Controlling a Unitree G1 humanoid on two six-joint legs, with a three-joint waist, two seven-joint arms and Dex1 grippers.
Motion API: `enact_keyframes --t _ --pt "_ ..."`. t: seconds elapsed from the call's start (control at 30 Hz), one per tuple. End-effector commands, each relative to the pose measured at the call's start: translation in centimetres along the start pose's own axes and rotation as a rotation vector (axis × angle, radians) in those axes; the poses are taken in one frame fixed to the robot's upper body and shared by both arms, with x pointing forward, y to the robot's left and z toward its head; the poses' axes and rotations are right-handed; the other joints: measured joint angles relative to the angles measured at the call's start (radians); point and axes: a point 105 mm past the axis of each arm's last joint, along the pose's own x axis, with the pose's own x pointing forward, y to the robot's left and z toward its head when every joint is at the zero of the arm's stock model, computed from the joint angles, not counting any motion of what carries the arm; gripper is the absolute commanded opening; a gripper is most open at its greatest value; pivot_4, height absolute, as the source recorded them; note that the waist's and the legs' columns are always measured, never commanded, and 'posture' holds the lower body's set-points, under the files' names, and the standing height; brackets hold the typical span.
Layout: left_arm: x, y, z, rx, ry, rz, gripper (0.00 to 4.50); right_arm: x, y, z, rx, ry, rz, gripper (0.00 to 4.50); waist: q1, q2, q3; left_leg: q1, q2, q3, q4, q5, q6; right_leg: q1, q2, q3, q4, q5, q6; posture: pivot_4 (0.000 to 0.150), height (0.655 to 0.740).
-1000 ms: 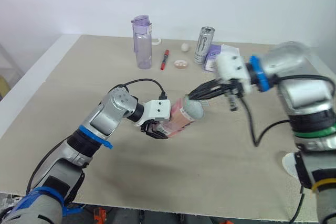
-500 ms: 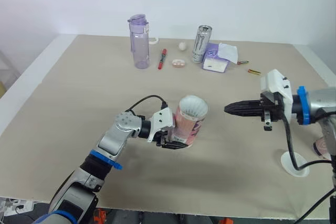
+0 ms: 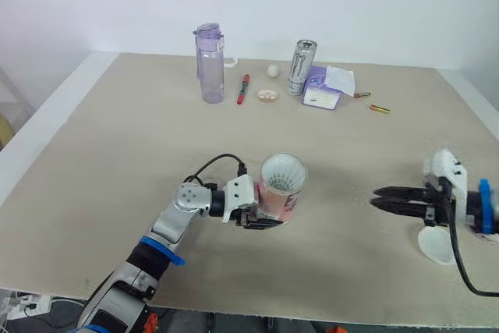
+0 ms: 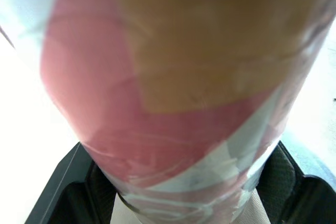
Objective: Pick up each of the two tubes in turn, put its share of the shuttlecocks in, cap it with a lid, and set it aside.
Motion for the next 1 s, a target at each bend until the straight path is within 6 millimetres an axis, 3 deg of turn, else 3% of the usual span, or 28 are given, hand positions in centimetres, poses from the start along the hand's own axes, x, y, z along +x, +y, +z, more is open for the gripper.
enact_keyframes --t 0.03,0.13,0.17,0.5,1.0 --pt "0.3 -0.5 -0.3 0.012 0.0 -0.014 3.01 -1.7 -1.5 -0.4 -0.081 0.098 -0.042 3.13 0.0 0.0 0.0 0.0 0.0 0.0 0.0 0.0 0.0 0.0 0.0 0.0 0.0 0.0 0.0 0.15 0.74" --pt "0.4 -0.5 -0.2 0.015 -0.004 -0.015 3.01 -2.2 -2.0 -0.8 -0.104 0.141 -0.035 4.35 0.0 0.0 0.0 0.001 0.001 0.0 0.0 0.0 0.0 0.0 0.001 0.0 0.0 0.001 -0.001 0.15 0.74" --pt "0.5 -0.5 -0.2 0.015 -0.005 -0.016 3.01 -2.4 -2.1 -0.9 -0.118 0.156 -0.034 4.47 0.0 0.0 0.0 0.001 0.001 0.0 0.0 0.0 0.0 0.0 0.001 0.0 0.0 0.001 -0.001 0.15 0.74" --pt "0.5 -0.6 -0.2 0.016 0.005 -0.017 3.01 -3.4 -3.7 -2.6 -0.174 0.285 0.038 4.47 0.001 0.001 0.0 0.001 0.0 0.001 0.0 0.0 0.0 0.0 0.001 0.002 0.0 -0.001 0.001 0.15 0.74" --pt "0.4 -0.7 -0.3 -0.001 0.009 -0.015 3.01 -4.1 -3.6 -4.4 -0.235 0.412 0.153 4.47 0.0 0.002 0.0 0.003 0.0 0.003 -0.001 0.0 0.0 0.001 0.001 0.004 0.0 0.001 -0.002 0.15 0.74"
